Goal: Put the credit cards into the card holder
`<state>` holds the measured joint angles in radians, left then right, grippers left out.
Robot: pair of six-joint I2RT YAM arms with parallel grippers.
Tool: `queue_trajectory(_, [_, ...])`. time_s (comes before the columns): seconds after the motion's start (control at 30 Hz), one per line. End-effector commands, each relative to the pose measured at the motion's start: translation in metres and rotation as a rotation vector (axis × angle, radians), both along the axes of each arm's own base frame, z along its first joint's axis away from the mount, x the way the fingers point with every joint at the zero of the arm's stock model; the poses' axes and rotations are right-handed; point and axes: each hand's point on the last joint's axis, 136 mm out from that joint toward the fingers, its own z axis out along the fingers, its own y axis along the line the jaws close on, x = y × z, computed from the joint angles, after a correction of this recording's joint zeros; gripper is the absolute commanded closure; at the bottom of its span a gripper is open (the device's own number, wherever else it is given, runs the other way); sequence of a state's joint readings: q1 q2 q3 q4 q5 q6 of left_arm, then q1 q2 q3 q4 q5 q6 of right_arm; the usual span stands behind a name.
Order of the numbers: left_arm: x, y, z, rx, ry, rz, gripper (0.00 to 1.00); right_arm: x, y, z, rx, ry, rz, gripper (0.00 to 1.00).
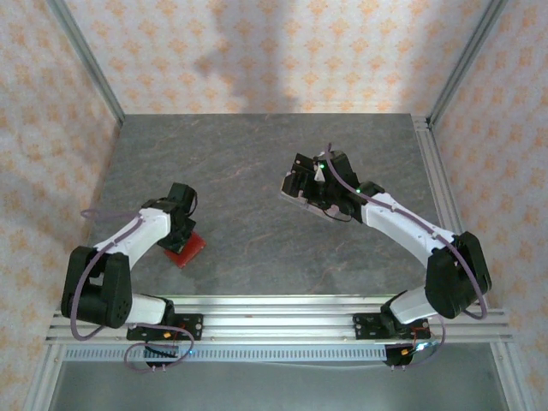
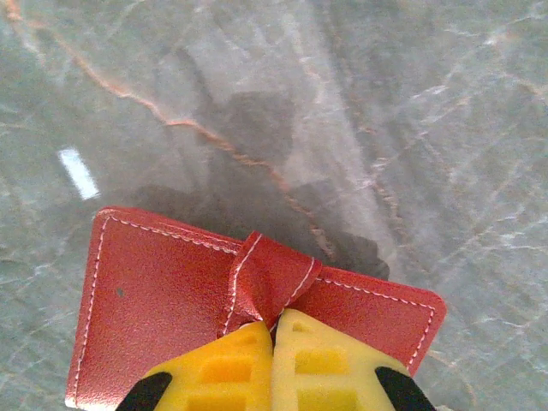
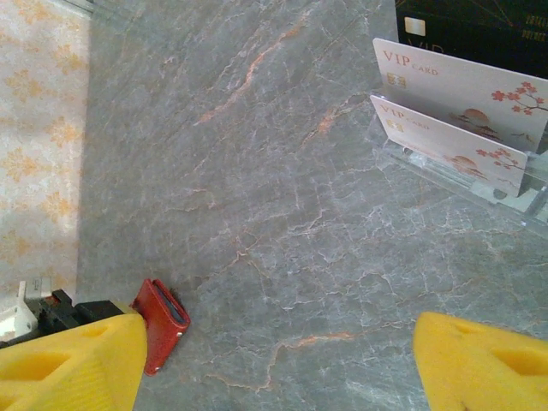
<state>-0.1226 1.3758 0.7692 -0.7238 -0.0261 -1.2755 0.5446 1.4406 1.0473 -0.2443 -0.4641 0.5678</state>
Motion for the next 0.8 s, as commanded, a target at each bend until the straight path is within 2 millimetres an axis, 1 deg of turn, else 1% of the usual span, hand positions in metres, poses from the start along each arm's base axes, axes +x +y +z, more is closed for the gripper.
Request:
queue_trajectory(0.0, [0.025, -0.008, 0.010, -0.007, -0.052, -0.078, 1.00, 0.001, -0.005, 0.018, -0.011, -0.044, -0.020, 0.19])
queue_trajectory(0.1, [0.039, -0.021, 0.010, -0.018, -0.058, -0.132, 1.00, 0.001, -0.006, 0.019, -0.019, -0.045, -0.022, 0.19])
queue_trajectory(0.23, [0.061, -0.052, 0.007, -0.040, -0.064, -0.229, 1.00, 0.000, -0.010, 0.020, -0.039, -0.052, -0.027, 0.19])
queue_trajectory(0.33, [0.079, -0.085, 0.007, -0.056, -0.065, -0.323, 1.00, -0.002, -0.015, 0.021, -0.055, -0.057, -0.036, 0.19])
queue_trajectory(0.4, [0.088, -0.111, 0.006, -0.065, -0.063, -0.392, 1.00, -0.003, -0.018, 0.020, -0.068, -0.054, -0.042, 0.19])
queue_trajectory(0.5, [0.099, -0.155, 0.009, -0.074, -0.065, -0.512, 1.00, -0.007, -0.022, 0.018, -0.081, -0.051, -0.050, 0.19])
queue_trajectory(0.57, [0.103, -0.183, 0.013, -0.073, -0.064, -0.594, 1.00, -0.009, -0.026, 0.018, -0.089, -0.052, -0.061, 0.19])
queue_trajectory(0.63, [0.100, -0.211, 0.015, -0.076, -0.059, -0.673, 1.00, -0.012, -0.031, 0.017, -0.097, -0.049, -0.070, 0.19])
queue_trajectory(0.7, [0.096, -0.227, 0.017, -0.079, -0.057, -0.719, 1.00, -0.016, -0.034, 0.016, -0.104, -0.044, -0.076, 0.19])
queue_trajectory(0.73, [0.094, -0.232, 0.018, -0.083, -0.061, -0.731, 1.00, -0.018, -0.035, 0.015, -0.105, -0.040, -0.078, 0.19])
queue_trajectory(0.77, [0.093, -0.233, 0.021, -0.084, -0.063, -0.735, 1.00, -0.019, -0.036, 0.015, -0.106, -0.037, -0.079, 0.19])
